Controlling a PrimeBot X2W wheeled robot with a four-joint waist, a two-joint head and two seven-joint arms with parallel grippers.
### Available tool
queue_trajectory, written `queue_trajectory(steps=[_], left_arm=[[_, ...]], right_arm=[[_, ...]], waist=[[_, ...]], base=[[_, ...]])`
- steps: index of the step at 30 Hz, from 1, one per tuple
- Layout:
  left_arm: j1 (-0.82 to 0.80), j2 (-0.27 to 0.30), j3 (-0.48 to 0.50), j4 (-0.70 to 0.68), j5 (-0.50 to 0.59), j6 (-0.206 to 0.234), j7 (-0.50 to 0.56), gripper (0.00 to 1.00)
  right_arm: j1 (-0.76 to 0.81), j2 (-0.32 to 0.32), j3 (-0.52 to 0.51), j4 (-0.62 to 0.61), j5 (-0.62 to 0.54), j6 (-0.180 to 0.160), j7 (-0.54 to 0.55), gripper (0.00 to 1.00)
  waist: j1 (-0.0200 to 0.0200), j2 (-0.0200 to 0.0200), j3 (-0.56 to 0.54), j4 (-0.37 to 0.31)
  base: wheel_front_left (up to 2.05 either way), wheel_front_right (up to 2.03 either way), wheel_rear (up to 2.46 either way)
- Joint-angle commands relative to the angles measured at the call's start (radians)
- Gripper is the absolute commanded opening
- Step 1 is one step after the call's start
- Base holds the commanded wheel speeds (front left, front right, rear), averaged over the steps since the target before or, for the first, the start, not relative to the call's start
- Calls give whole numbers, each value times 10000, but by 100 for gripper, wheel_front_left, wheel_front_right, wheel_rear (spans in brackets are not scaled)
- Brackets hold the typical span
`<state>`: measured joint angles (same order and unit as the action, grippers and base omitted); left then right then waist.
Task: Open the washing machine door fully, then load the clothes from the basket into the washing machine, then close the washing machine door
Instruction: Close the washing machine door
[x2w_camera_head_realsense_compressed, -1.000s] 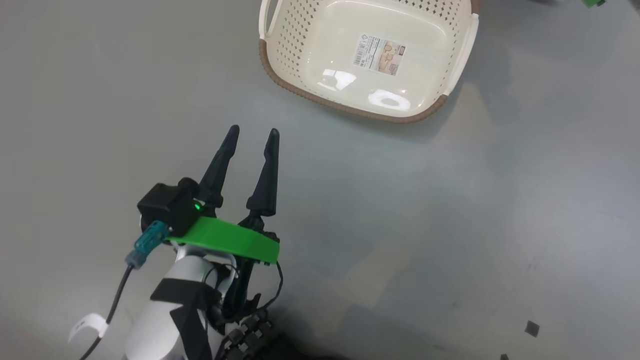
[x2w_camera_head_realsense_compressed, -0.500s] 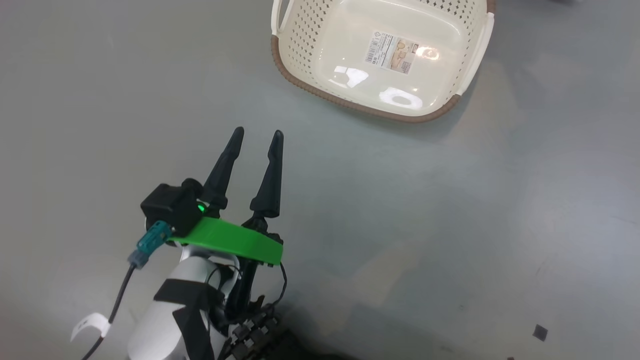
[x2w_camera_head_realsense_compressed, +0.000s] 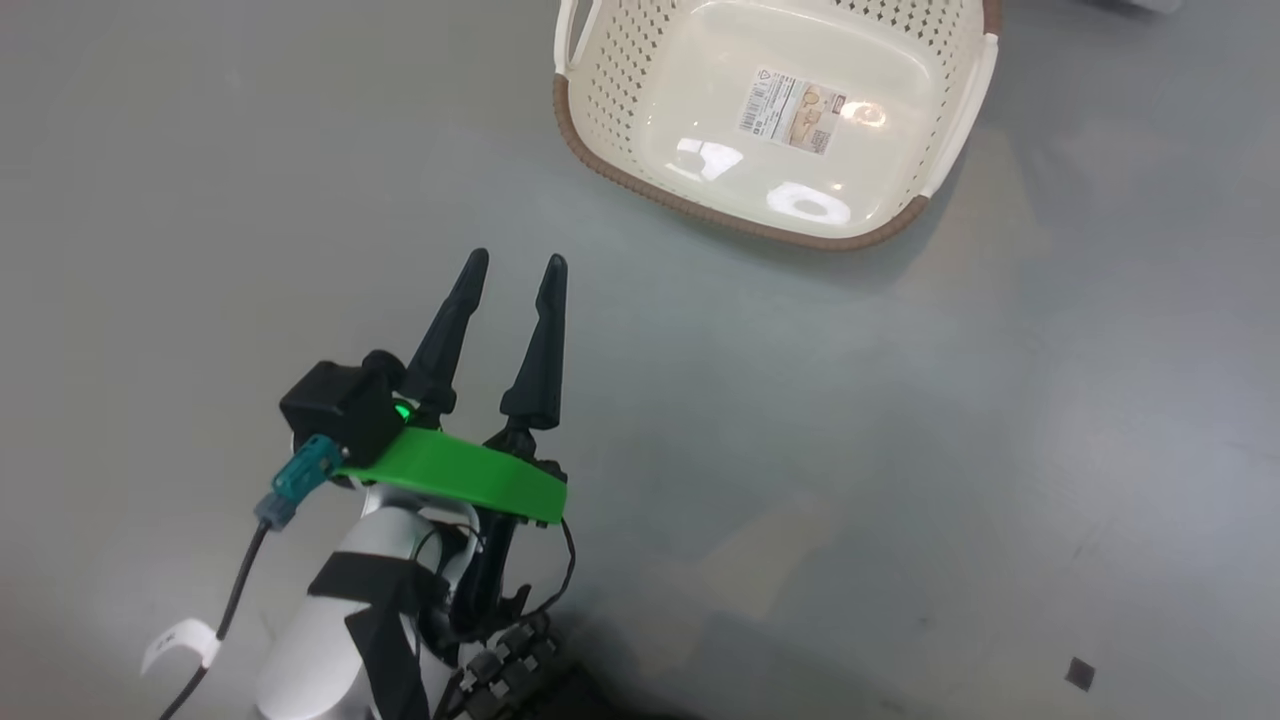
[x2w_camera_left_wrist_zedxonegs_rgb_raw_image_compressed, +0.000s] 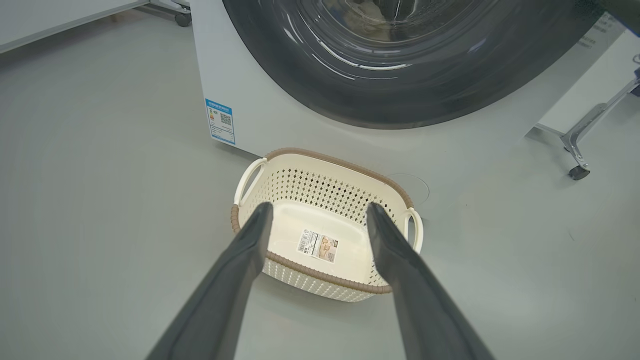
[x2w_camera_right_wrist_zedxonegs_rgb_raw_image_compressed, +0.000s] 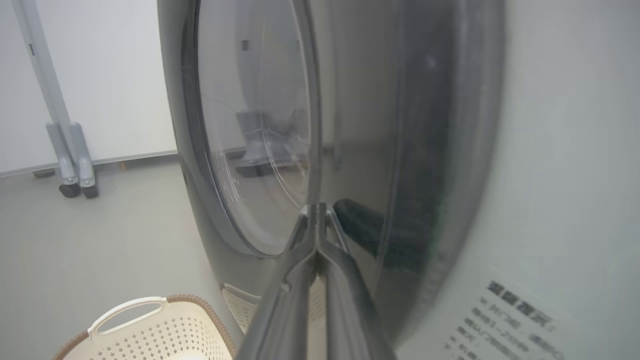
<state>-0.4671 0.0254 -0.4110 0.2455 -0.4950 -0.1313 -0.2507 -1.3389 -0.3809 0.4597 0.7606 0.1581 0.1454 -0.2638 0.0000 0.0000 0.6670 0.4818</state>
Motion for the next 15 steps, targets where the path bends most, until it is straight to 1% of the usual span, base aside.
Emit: queue_trajectory(steps=[1, 5, 10, 15], left_arm=[[40, 248, 378, -195, -52, 6, -111, 100], [132, 248, 555, -102, 59, 6, -111, 100], [218, 248, 833, 59, 377, 6, -111, 100], [316, 248, 1093, 259, 746, 6, -111, 100]], right_arm=[[-255, 19, -355, -326, 64, -147, 20, 0], [453, 66, -220, -679, 185, -147, 20, 0], [1550, 167, -209, -1295, 469, -147, 20, 0], [2705, 390, -596, -2084, 784, -147, 20, 0]], waist=[[0, 0, -148, -95], [0, 0, -542, -376], [0, 0, -1176, -949], [0, 0, -1831, -1606]], base=[[0, 0, 0], [0, 0, 0], [0, 0, 0], [0, 0, 0]])
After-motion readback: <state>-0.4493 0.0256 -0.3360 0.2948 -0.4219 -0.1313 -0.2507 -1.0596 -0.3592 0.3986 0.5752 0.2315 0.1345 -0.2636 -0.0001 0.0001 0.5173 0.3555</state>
